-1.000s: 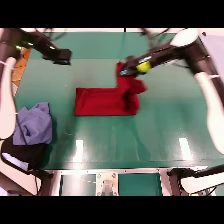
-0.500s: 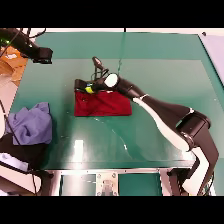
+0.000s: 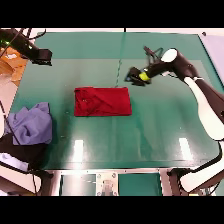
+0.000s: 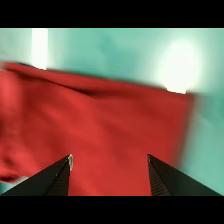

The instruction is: Fold the shirts.

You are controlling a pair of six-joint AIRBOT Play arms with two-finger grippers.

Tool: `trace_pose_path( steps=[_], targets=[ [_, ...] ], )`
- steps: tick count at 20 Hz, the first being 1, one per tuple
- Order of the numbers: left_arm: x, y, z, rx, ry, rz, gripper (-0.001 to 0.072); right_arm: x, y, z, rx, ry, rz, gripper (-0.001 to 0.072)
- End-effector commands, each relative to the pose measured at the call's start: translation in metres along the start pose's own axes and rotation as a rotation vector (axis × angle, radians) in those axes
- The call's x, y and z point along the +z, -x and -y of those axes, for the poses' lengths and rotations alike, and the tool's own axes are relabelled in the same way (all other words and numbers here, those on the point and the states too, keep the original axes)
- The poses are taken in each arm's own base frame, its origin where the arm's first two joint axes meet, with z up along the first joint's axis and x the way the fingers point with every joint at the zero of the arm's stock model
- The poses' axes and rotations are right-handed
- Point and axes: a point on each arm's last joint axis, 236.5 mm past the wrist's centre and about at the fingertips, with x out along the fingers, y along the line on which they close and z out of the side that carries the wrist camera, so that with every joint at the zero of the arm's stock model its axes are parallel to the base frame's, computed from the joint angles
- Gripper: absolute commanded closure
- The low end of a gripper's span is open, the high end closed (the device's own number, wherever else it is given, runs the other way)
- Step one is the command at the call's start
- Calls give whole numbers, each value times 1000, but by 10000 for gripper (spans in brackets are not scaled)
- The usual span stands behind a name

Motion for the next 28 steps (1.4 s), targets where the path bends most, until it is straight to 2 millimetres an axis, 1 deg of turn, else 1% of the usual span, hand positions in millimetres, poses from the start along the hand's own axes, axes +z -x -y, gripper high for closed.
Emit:
trace_pose_path(
  steps=[1, 2, 3, 5, 7, 9, 10, 11, 12, 14, 15, 16, 17, 18, 19, 20, 21, 22, 23, 24, 25, 26, 27, 28],
  targets=[
    [0, 0, -1, 1, 1, 0, 687, -39, -4, 81, -71, -75, -135, 177],
    [0, 0, 0, -2, 2, 1, 688, -53, -16, 86, -56, -77, -177, 177],
    [0, 0, 1, -4, 4, 2, 687, -64, -30, 84, -18, -75, -206, 177],
    [0, 0, 1, -5, 21, 3, 687, -77, -58, 62, 102, -80, -235, 177],
    [1, 0, 3, -7, 18, 4, 687, -86, -77, 36, 189, -75, -263, 177],
    [1, 0, 3, -7, 18, 4, 687, -90, -94, 6, 263, -59, -254, 178],
    [1, 0, 3, -7, 18, 4, 687, -88, -99, -8, 290, -54, -236, 225],
    [1, 0, 2, -7, 18, 3, 687, -85, -100, -22, 317, -39, -222, 505],
    [1, 0, 3, -7, 18, 3, 687, -81, -98, -32, 330, -9, -209, 686],
    [0, 0, 3, -8, 18, 1, 687, -65, -83, -53, 360, 38, -186, 694],
    [0, 0, 3, -8, 17, 1, 688, -51, -67, -62, 378, 51, -160, 694],
    [0, 0, 3, -8, 18, 0, 688, -34, -47, -66, 386, 62, -123, 694],
    [0, 0, 3, -8, 18, 0, 688, -13, -21, -65, 383, 72, -63, 695],
    [0, 0, 3, -8, 18, 0, 687, 7, 6, -56, 366, 65, 3, 695],
    [0, 0, 3, -8, 18, 0, 687, 27, 40, -40, 341, 41, 78, 695],
    [0, 0, 3, -8, 17, -2, 687, 41, 72, -19, 305, 14, 146, 695],
    [-1, 0, 3, -9, 18, -3, 687, 51, 106, 11, 240, -26, 210, 696],
    [-1, 0, 3, -9, 18, -4, 687, 55, 138, 47, 156, -76, 257, 696],
    [-1, 0, 3, -9, 18, -5, 688, 53, 172, 90, 54, -143, 303, 696],
    [-1, 0, 3, -9, 18, -5, 688, 48, 207, 132, -46, -212, 355, 696],
    [-1, 0, 4, -13, 19, -4, 687, 39, 239, 170, -129, -284, 408, 696],
    [-1, 0, 4, -16, 19, -3, 687, 25, 270, 204, -200, -348, 460, 696],
    [0, 0, 6, -24, 19, 0, 687, 6, 299, 237, -258, -423, 500, 697],
    [1, 0, 7, -29, 22, 3, 688, -17, 317, 264, -298, -485, 514, 696]
  ],
)
